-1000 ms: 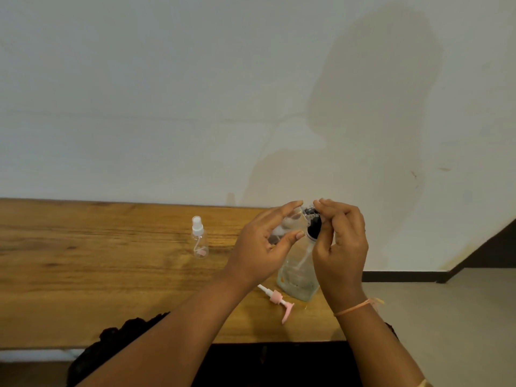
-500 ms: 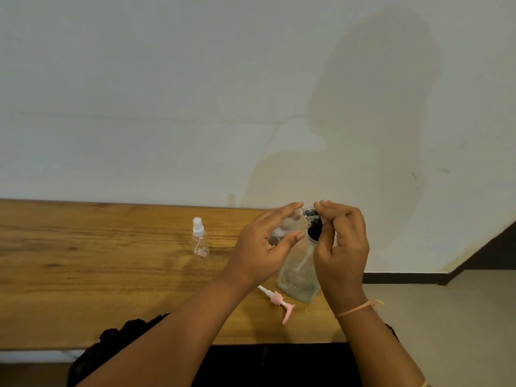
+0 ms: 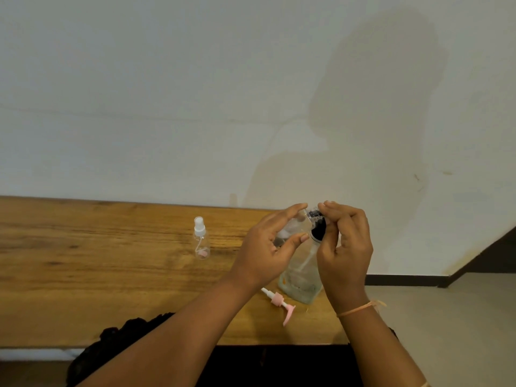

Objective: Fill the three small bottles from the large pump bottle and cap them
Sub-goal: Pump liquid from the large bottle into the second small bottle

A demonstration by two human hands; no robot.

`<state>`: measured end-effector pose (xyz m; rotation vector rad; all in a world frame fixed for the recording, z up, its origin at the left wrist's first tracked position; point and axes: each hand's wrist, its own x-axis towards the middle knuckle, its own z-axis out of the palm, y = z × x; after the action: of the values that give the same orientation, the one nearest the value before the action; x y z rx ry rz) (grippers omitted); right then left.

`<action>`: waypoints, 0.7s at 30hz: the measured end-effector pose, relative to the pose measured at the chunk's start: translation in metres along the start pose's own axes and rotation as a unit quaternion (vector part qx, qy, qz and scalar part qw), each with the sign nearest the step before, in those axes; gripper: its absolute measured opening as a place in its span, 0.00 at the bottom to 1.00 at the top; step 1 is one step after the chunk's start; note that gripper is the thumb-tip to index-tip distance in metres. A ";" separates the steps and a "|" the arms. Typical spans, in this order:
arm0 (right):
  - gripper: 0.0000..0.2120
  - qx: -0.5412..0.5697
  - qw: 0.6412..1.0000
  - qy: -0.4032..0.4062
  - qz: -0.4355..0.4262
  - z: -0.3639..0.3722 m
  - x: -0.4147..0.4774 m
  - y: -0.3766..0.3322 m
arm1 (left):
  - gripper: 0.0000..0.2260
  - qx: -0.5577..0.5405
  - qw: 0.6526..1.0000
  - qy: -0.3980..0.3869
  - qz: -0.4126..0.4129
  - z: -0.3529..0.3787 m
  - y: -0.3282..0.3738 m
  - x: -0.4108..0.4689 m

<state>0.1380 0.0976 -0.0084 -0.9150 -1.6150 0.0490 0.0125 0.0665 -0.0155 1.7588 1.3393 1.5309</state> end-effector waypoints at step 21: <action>0.13 -0.013 0.999 -0.002 -0.030 -0.001 0.002 0.002 | 0.21 -0.012 1.000 0.002 -0.005 0.002 -0.006 0.000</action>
<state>0.1400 0.0997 -0.0078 -0.8869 -1.6491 -0.0127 0.0122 0.0693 -0.0213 1.7322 1.3235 1.5395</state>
